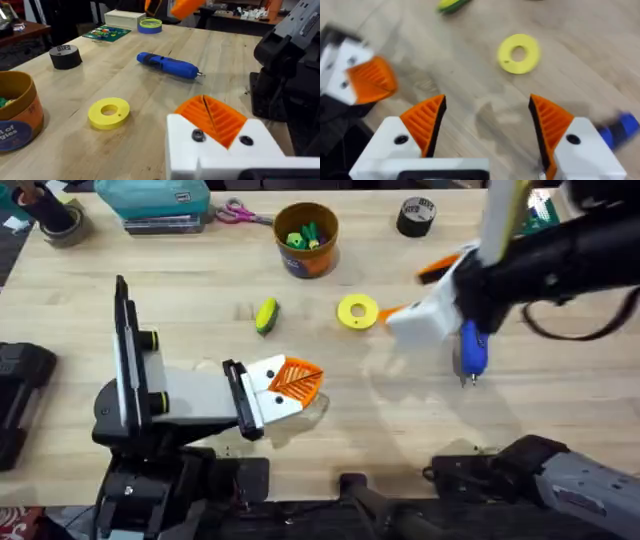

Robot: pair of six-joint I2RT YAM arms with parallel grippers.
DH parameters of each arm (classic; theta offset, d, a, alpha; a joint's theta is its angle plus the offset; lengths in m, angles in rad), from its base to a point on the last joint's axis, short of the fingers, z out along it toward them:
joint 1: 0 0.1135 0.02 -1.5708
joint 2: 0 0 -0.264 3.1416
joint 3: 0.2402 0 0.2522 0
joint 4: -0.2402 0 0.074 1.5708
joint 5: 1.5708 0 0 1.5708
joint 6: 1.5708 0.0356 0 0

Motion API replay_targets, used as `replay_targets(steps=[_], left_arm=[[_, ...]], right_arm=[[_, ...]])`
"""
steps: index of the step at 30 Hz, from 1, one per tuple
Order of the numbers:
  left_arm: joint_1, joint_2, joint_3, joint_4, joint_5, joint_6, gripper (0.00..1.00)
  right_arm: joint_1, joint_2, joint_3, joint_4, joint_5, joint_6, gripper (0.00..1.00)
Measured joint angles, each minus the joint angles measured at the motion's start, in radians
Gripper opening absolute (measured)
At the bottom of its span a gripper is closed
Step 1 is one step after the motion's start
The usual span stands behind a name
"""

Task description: Pick up the gripper from the table and insert it into the empty holder that is missing its gripper. Then pick up a screw, insert it into the mounting hole, and use the screwdriver to tighten it. Finally, clean up the table by picking up the vegetable and placing it into the bucket.

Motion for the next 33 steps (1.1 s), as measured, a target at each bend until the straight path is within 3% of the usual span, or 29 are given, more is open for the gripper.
replay_targets(steps=[7, 18, 26, 33], left_arm=[[0.0, 0.0, 0.0, 0.0, 0.0, 0.0, 0.006], [0.0, 0.0, 0.0, 0.0, 0.0, 0.0, 0.006], [0.0, 0.0, 0.0, 0.0, 0.0, 0.0, 0.006], [0.0, 0.0, 0.0, 0.0, 0.0, 0.0, 0.006]], right_arm=[[-0.136, 0.0, 0.088, -0.125, 0.215, 0.19, 0.997], [-0.439, 0.063, 0.093, -0.206, 0.295, 0.307, 0.998], [-0.484, 0.193, 0.074, -0.176, 0.34, 0.31, 0.996], [-0.488, 0.301, -0.025, -0.042, 0.363, 0.31, 0.996]])
